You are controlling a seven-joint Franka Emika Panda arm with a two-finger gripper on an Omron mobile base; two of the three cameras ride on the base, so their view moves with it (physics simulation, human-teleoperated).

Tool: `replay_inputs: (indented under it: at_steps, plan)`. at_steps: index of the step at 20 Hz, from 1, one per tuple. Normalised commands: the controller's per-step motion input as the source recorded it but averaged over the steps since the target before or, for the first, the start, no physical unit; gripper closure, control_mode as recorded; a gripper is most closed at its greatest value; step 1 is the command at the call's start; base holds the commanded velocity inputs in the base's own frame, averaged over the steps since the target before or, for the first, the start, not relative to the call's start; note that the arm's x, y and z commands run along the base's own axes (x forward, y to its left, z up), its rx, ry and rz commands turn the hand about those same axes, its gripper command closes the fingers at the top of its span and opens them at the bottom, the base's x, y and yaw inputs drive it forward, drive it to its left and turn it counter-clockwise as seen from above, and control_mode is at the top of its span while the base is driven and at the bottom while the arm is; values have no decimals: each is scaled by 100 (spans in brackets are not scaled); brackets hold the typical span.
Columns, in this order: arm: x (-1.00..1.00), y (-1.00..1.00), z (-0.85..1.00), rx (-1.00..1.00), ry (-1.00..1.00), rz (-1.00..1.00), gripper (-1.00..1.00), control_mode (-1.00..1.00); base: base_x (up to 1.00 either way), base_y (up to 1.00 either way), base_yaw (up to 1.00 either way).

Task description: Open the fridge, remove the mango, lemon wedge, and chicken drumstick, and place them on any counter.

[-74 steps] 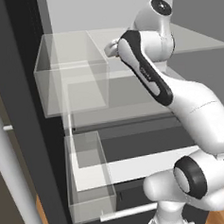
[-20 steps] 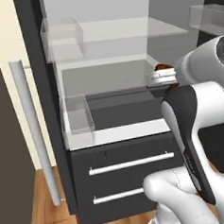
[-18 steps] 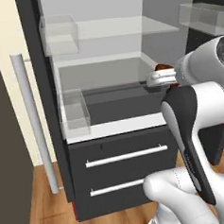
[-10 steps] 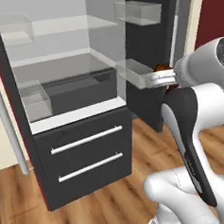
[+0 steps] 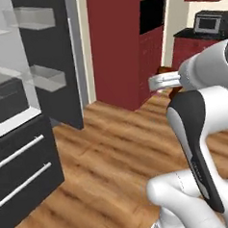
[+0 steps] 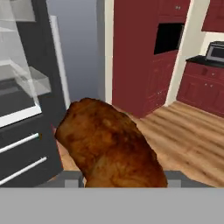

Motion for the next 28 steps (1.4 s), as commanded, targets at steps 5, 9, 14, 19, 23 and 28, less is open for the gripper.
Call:
replay_inputs:
  at_steps: [5,9,14,19,23,28]
  plan:
    - [0,0,0,0,0,0,100,100,-35,0,-89]
    - [0,0,0,0,0,0,100,100,-24,-7,-89]
    - [0,0,0,0,0,0,100,100,10,-18,-72]
    - [0,0,0,0,0,0,100,100,70,-10,-5]
    - [0,0,0,0,0,0,100,100,23,-47,0]
    - [0,0,0,0,0,0,100,100,-84,-70,-9]
